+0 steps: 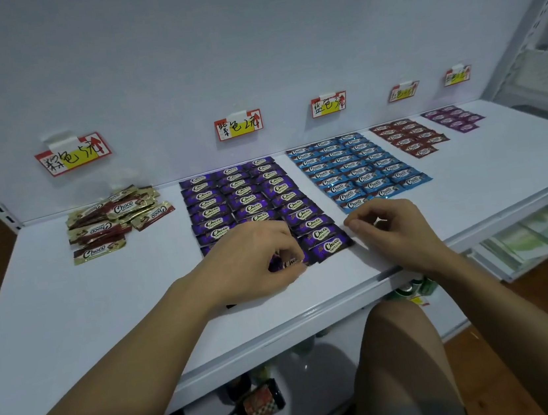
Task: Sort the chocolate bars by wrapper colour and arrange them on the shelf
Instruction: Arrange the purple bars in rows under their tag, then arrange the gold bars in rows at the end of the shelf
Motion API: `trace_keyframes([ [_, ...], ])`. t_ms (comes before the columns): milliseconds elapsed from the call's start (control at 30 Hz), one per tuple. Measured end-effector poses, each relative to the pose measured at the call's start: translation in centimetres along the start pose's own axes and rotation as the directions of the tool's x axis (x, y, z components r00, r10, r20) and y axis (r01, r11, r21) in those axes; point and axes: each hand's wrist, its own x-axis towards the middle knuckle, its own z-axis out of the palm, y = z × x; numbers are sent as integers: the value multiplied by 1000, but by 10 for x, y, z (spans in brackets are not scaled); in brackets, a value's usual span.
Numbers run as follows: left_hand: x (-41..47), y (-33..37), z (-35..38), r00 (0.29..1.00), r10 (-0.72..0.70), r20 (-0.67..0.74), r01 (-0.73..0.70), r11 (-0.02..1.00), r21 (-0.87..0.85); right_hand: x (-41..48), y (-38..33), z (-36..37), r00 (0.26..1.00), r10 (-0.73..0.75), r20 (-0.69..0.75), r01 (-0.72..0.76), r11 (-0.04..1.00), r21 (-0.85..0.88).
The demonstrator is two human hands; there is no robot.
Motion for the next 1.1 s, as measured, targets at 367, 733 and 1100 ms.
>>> trace_keyframes([
  [367,-19,-23,-52,965,-255,-57,259,900,350,56,-60,3,947,-84,309,254,784,-567],
  [733,-98,-129,-125,614,-786,68,689,576,441,168,-178,171,701,-88,707,537,717,-444],
  [1100,-82,-185,-142,533,-790,304,611,607,508,198,-204,266,737,47,674,539,561,-628],
])
